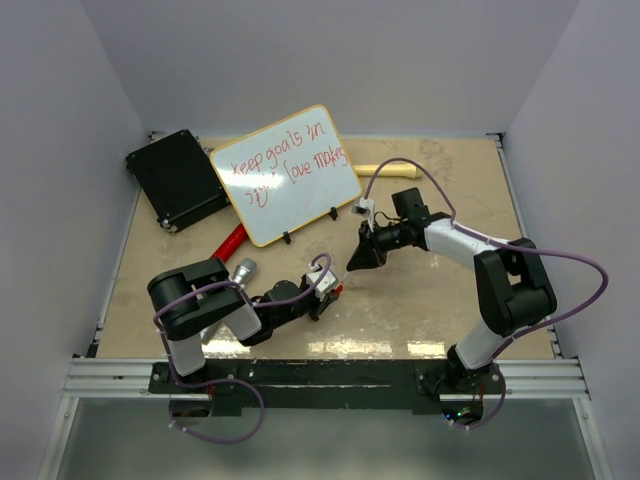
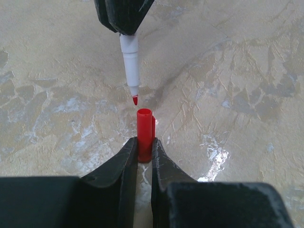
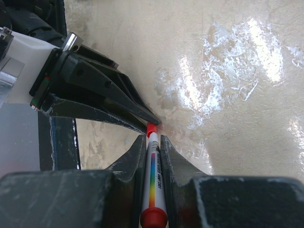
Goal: Write a sentence on the whiteboard
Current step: Close the whiteboard marker at the center of the board.
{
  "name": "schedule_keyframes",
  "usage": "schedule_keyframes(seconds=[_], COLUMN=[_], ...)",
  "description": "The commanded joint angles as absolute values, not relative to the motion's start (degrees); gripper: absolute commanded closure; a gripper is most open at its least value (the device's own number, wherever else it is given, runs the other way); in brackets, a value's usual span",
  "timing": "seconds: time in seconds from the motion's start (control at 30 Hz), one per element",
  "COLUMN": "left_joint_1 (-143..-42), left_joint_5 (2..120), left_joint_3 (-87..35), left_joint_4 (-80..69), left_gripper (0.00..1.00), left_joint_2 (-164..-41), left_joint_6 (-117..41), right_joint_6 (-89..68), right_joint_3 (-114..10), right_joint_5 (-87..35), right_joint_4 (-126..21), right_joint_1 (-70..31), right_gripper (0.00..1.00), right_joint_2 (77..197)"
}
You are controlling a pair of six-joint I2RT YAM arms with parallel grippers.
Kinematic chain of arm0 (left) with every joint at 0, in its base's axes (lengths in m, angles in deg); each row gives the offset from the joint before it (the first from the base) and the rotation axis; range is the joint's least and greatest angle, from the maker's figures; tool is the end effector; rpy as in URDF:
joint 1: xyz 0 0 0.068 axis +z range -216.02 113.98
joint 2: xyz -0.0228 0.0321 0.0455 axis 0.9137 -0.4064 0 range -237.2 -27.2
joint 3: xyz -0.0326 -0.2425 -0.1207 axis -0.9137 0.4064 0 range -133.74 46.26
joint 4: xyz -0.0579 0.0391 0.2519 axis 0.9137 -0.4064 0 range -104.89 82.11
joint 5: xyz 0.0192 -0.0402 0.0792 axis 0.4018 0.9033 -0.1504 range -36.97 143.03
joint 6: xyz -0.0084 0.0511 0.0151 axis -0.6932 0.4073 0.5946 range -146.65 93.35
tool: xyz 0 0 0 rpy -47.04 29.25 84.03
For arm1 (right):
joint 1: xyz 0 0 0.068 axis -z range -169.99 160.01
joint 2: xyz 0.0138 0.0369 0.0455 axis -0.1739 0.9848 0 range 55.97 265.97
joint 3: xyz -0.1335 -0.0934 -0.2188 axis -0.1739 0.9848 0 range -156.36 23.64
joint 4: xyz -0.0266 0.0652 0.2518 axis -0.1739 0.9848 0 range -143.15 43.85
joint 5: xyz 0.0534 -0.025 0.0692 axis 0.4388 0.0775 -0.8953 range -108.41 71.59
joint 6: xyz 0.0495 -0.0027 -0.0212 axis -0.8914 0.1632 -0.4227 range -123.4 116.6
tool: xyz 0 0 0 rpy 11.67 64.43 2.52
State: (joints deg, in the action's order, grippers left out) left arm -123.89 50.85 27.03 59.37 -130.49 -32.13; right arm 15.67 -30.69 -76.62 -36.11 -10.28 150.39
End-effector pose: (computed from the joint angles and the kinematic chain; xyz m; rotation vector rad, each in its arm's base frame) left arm 0.1451 -0.2285 0.1014 0.8267 1.7423 -0.7209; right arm 0.2865 0.1383 0.1869 -1.1259 2.0303 1.2826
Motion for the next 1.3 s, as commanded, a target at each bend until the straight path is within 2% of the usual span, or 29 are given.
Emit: schedule_keyframes(seconds=[0.0,0.8,1.27], left_joint_1=[-123.68,-123.33,-122.89], left_joint_5=[51.79,51.97,52.67], left_joint_3=[27.54,27.89,27.62], left_joint_4=[62.51,63.65,63.56], left_gripper=[1.0,1.0,1.0], left_joint_2=[-131.53,-132.06,-133.2], left_joint_6=[-33.24,-33.86,-34.91], right_joint_6=[16.2,16.73,18.22], right_joint_3=[-32.44,-32.53,-32.97], right_joint_5=[-77.82,-78.0,-79.76], right_joint_4=[-36.54,-35.05,-33.55], right_joint_1=[-10.29,-10.38,-10.38], right_gripper=[1.0,1.0,1.0], right_joint_2=[150.45,153.88,151.34])
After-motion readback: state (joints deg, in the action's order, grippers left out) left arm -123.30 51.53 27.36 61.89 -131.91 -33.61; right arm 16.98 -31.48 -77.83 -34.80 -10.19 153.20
